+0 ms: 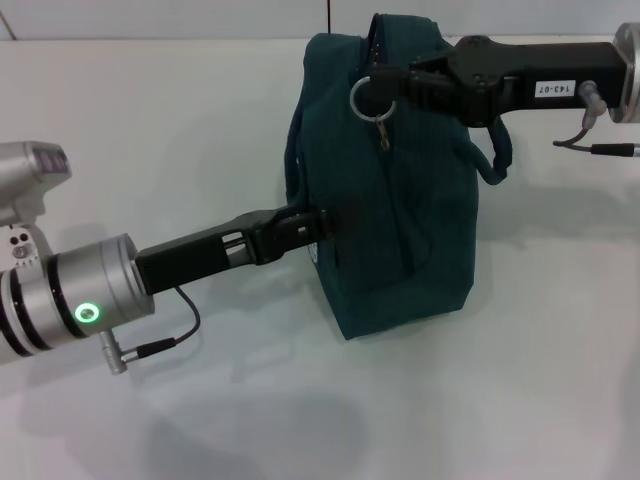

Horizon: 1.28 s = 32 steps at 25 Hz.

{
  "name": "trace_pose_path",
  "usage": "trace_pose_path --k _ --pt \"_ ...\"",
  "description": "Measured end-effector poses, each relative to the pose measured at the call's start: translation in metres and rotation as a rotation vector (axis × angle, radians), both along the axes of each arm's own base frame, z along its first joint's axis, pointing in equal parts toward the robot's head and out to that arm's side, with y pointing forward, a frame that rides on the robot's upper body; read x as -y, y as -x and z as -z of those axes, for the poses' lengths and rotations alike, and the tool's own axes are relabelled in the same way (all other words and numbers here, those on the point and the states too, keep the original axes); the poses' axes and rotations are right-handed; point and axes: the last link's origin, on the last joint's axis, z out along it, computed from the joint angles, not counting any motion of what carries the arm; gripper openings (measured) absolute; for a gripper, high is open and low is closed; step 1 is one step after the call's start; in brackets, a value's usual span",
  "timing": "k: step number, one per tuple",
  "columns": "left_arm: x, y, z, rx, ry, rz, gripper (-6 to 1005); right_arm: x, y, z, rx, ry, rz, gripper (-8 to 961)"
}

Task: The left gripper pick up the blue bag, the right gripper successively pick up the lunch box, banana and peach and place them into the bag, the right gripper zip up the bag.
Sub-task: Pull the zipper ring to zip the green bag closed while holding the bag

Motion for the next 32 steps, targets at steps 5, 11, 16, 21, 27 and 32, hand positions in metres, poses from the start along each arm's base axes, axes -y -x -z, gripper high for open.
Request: trace_pose_path --k 5,11,16,21,27,32 --pt "-0.0026 0.001 0.0017 -0.019 -0.011 -0.005 596 0.0 -0.0001 0.0 0.0 0.0 0.0 6" --pt "-0.0033 0.0005 0.002 -0.027 -0.023 0.008 461 0.0 -0.002 0.0004 -0.001 0.001 0.009 6" --pt "-0.0023 -0.0018 0.0042 -0.03 -0.039 0.031 348 -0.0008 -0.0037 -0.0016 -0.006 -0.005 0.017 6" --pt "-0.0011 -0.0024 0.005 -0.033 -0.041 0.044 137 -0.0022 -0.005 -0.005 -0.007 -0.014 0.021 6" --pt "0.0007 -0.0026 0.0074 -0.047 -0.038 0.062 84 -0.0035 -0.0028 -0.0071 -0.008 -0.02 0.015 6" --pt "0.0017 -0.0021 0.0081 -0.055 -0.036 0.07 54 -0.0042 -0.0004 -0.0075 -0.008 -0.02 0.01 6"
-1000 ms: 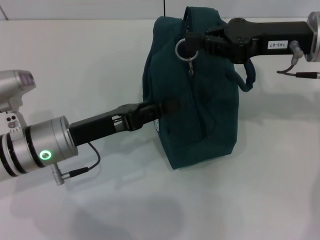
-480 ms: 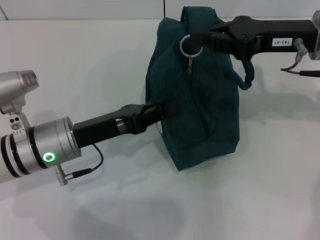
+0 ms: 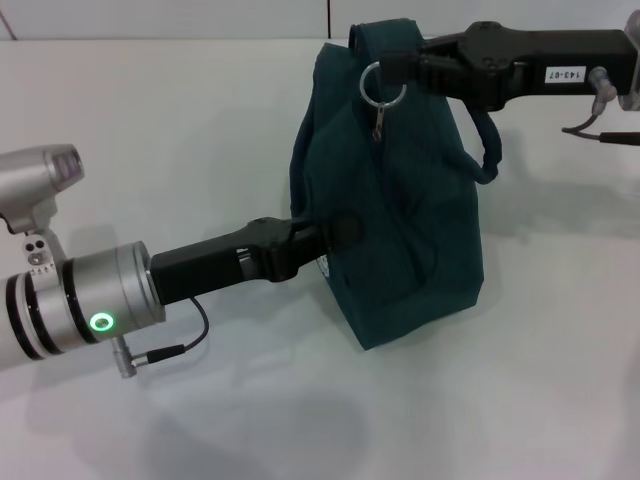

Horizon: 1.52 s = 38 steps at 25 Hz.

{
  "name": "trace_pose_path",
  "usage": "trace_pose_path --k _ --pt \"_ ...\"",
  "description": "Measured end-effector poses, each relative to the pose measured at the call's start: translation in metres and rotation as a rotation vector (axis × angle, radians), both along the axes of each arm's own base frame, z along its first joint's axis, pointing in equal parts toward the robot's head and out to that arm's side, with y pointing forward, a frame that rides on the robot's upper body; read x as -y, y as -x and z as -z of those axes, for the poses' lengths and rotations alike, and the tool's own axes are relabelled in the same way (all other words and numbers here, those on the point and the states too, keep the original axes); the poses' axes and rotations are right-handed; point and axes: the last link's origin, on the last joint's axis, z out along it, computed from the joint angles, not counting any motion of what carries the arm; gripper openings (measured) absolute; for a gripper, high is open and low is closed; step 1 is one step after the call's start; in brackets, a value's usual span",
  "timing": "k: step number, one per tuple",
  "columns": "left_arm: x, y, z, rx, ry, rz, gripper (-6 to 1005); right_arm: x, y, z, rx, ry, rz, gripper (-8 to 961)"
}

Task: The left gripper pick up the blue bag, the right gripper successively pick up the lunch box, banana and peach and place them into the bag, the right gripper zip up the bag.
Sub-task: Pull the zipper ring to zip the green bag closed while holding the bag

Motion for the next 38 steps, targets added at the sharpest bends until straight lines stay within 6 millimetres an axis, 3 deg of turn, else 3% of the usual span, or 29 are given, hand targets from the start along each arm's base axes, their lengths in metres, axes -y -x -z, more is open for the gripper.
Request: trace_pose_path --k 9,25,38 --pt "0.01 -0.004 -0.003 0.027 -0.022 0.088 54 -0.005 -0.001 -0.004 0.004 -0.023 0.015 6" --pt "0.013 -0.002 0.003 0.003 -0.01 0.081 55 -0.007 0.003 -0.004 0.006 -0.046 0.008 6" --pt "0.026 0.005 -0.001 0.02 -0.071 0.118 51 -0.016 -0.006 0.001 0.061 -0.11 0.045 6"
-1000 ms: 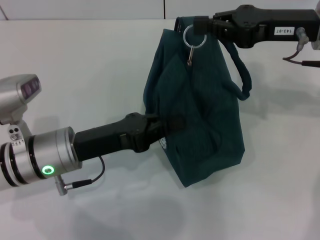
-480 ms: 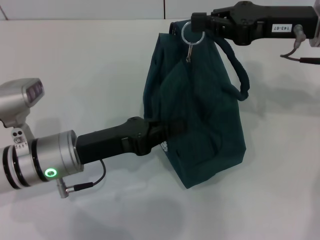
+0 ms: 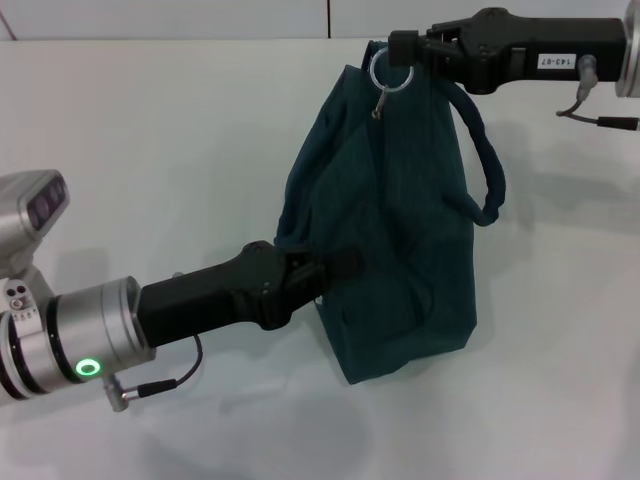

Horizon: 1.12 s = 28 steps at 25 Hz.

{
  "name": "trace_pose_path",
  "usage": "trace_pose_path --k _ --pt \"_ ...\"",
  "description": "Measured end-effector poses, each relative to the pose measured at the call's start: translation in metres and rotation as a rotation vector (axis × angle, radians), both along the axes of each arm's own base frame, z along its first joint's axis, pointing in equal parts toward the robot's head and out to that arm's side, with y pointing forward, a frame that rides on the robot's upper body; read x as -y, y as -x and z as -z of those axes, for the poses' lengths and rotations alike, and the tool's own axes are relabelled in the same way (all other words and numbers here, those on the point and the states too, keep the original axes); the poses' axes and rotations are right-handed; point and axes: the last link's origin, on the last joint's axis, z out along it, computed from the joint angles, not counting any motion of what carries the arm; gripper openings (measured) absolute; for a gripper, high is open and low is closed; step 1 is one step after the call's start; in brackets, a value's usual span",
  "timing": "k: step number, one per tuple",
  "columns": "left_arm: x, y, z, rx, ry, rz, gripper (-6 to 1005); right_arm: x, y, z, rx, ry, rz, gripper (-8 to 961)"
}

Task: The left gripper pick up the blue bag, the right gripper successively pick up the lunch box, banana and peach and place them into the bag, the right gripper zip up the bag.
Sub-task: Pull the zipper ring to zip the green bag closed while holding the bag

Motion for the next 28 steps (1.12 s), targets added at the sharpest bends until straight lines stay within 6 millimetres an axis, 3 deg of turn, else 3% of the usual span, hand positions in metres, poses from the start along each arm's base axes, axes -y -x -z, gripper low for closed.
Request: trace_pose_path --k 6,16,28 --pt "0.003 0.007 -0.004 0.008 -0.028 -0.024 50 -0.002 -0.002 0.002 0.015 -0.016 0.01 6" --pt "-0.003 0.029 -0.021 0.058 -0.143 -0.209 50 0.006 -0.011 -0.007 0.001 -0.078 -0.002 6" --pt "-0.002 0.027 -0.014 0.026 -0.095 -0.187 49 0.0 -0.02 -0.009 0.007 -0.137 0.04 6"
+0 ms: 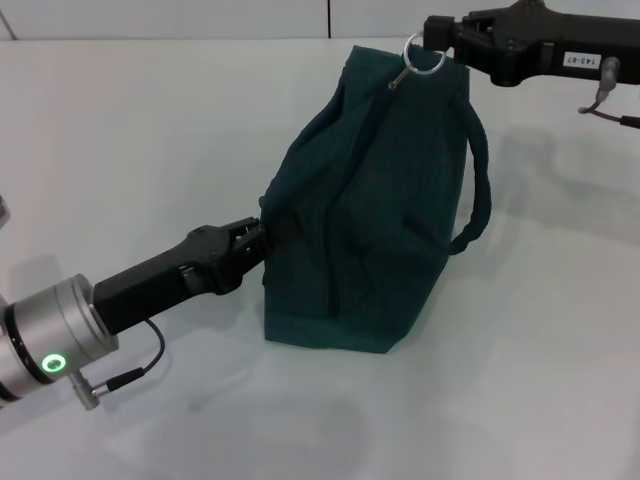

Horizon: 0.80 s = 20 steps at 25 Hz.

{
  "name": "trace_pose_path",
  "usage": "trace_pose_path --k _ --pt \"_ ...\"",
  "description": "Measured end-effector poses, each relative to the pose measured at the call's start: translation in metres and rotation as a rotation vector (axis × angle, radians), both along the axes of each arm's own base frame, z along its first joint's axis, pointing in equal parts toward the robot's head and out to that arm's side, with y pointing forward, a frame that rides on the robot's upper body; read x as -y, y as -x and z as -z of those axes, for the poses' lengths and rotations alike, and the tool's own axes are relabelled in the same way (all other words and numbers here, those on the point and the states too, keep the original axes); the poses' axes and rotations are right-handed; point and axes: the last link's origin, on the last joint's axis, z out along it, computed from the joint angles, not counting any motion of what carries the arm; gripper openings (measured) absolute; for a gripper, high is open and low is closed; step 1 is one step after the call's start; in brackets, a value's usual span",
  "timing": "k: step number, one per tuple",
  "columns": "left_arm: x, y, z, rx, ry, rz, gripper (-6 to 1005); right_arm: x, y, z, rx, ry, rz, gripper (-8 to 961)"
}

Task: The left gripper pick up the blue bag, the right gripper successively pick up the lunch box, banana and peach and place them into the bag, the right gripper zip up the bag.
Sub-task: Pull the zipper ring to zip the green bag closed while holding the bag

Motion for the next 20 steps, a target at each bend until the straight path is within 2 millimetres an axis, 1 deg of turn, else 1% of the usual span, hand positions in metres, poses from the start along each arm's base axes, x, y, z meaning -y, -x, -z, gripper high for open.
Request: trace_pose_path --k 10,20 --pt "0.001 0.007 -0.007 -0.008 -0.014 -0.013 48 -0.004 -0.006 -0.005 0.005 -0.051 0.017 6" --pt "0.001 0.015 -0.017 -0.011 -0.015 -0.041 47 -0.003 -0.015 -0.012 -0.023 -0.089 0.041 6"
